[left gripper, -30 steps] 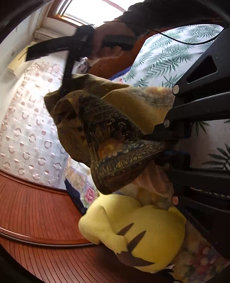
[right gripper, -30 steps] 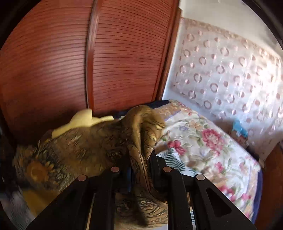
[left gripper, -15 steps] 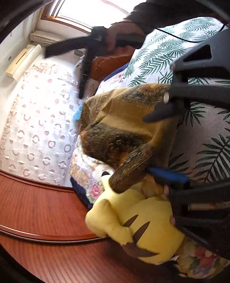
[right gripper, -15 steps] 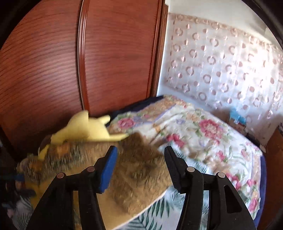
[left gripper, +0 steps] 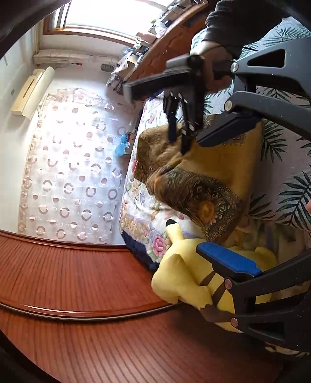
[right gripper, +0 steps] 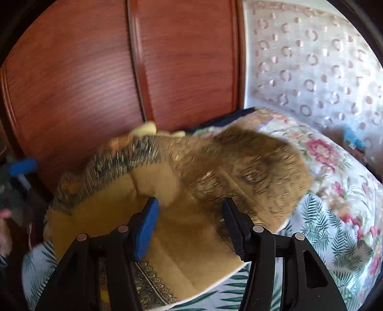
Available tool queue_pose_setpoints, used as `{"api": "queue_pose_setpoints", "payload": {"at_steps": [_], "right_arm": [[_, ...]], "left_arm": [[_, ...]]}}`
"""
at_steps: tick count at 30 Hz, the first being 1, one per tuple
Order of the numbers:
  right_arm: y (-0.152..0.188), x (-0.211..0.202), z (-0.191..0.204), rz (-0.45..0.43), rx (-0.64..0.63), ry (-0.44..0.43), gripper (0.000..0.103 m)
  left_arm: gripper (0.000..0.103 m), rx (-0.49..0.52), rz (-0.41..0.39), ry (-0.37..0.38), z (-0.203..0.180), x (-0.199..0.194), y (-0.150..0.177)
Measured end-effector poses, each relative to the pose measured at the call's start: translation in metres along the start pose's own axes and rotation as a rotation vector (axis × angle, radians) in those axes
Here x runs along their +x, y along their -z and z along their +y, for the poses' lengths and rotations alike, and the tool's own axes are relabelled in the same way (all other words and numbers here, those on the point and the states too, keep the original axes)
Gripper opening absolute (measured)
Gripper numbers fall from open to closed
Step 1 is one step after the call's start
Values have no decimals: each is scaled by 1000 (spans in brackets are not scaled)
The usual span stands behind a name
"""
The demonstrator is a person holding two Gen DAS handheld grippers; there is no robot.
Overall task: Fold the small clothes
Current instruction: 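Lower the folded shirt beside the yellow plush toy and open both grippers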
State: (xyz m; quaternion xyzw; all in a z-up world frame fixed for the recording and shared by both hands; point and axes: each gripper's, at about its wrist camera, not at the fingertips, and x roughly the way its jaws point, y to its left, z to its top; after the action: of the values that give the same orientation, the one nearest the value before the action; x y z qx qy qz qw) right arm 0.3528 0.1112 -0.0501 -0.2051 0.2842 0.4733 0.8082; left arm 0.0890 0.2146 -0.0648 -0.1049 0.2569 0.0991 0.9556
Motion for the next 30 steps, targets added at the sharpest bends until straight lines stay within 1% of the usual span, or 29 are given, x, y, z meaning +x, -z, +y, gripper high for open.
{"api": "queue_pose_setpoints", "payload": {"at_steps": [3,5,8,12,14,17,19,25,27,30], "right_arm": [[0,2,1,-7,-17,44,57],[-4,-7,0,-5,17,54,57],[-3,-29,1,-28,60,76,57],[12,-67,10,-61,94,111,57],[34,-94,22,-79,113,134,57],[53,-129,26,-104,152,155,57],[68,-149,28,-112,183,154,58],[108,-214,44,-150,251,252,75],[120,-235,53,-169,270,281,81],[138,-264,65,-195,297,338,83]], "left_arm": [[82,16,-2,5,-6,-5,-4],[82,34,-12,-5,-12,-12,-4],[82,61,-29,-4,-22,-21,-7],[82,91,-42,9,-37,-29,-8],[82,105,-47,25,-46,-33,-7],[82,125,-53,47,-62,-38,-6],[82,133,-51,67,-72,-38,-4],[82,144,-41,147,-102,-41,-1],[82,157,-45,156,-113,-43,1],[82,181,-49,156,-130,-46,3]]}}
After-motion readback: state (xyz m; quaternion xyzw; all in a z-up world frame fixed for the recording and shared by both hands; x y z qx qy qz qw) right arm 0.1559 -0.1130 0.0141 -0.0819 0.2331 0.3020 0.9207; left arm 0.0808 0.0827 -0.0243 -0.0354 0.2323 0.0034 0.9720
